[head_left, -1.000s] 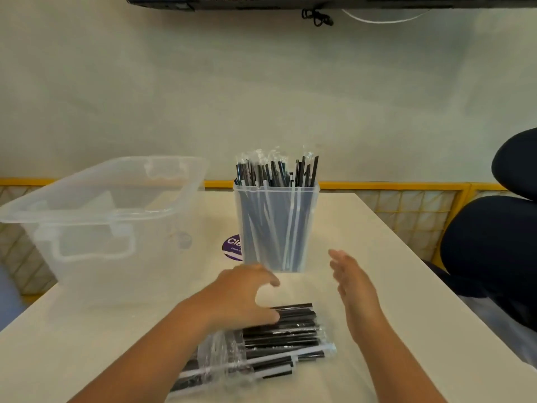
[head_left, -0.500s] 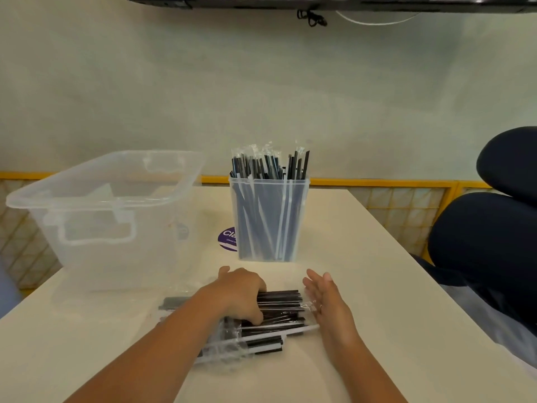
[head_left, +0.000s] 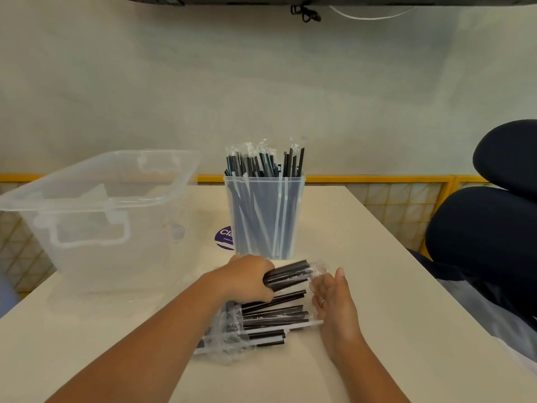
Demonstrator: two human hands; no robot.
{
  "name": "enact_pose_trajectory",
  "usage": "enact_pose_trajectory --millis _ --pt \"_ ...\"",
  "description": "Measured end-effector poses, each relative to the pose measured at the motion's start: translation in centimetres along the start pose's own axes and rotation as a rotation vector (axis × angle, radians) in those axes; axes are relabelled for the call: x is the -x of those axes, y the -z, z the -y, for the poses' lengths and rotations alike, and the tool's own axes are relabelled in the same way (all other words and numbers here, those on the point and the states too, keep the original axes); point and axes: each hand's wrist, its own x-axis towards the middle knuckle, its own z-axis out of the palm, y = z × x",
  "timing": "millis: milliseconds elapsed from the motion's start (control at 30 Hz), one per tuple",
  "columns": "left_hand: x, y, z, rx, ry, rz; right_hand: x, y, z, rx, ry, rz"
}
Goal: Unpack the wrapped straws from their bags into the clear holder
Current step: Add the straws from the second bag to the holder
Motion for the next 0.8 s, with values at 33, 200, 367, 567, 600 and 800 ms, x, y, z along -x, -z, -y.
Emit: enact_pose_trajectory --millis 33,200,367,567,600,800 --pt "0.0 0.3 -0.2 0.023 -0.016 -0.01 -0.1 0.0 0.0 0.0 -0.001 -0.007" --pt "-0.2 2.1 -1.8 0.199 -0.071 -0.08 0.0 -0.1 -0.1 0.039 0.0 -0.01" --pt "-0.3 3.9 -3.2 0.348 -0.09 -0.184 -0.3 -0.5 -0.1 0.125 0.011 -0.006" --pt "0.8 6.8 -4.8 0.633 -0.152 -0.409 -0.7 -0.5 0.3 0.262 -0.042 0.013" --pt "1.1 7.3 -4.8 0.684 -0.153 -0.438 -0.9 -0.5 0.6 0.317 -0.058 0.016" --pt "2.6 8.6 -5.1 1.0 -0.204 -0.525 -1.5 -1.9 7.3 0.446 0.093 -0.037"
